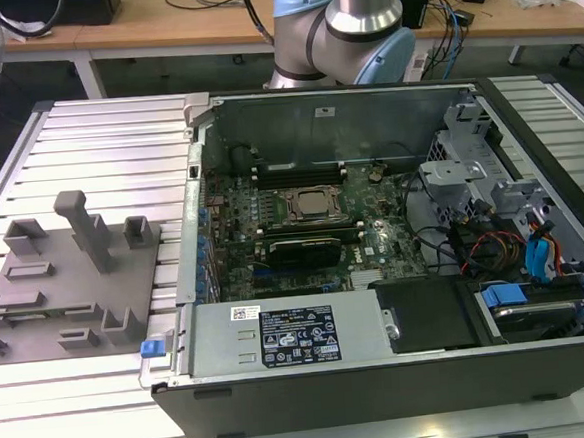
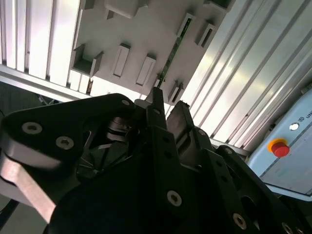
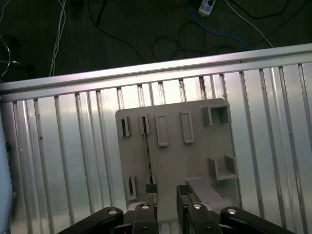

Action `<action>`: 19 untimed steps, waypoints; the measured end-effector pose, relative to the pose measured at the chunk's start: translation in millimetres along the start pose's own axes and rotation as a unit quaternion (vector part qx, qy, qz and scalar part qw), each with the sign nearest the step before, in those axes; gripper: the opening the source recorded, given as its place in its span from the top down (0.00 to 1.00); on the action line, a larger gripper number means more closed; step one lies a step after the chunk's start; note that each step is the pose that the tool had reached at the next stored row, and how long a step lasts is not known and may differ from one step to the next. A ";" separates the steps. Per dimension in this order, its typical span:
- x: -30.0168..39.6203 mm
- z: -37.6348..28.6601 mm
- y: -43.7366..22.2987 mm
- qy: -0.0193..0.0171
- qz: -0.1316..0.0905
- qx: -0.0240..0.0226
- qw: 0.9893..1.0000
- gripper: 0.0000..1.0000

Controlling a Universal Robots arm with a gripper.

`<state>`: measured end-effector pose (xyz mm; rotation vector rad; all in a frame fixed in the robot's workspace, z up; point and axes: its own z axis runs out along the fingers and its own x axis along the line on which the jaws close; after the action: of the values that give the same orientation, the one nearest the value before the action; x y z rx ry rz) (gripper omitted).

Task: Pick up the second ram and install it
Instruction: 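Pick up the second ram and move it above second insertion slot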

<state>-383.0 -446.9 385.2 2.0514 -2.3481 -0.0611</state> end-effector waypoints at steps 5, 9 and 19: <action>0.0 4.7 -0.2 0.000 0.000 0.000 1.000 0.70; 0.1 10.6 -0.5 0.000 0.000 0.000 1.000 0.70; 0.2 19.1 -0.9 0.000 0.000 0.000 1.000 0.70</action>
<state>-383.0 -446.9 366.0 2.0515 -2.3481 -0.0610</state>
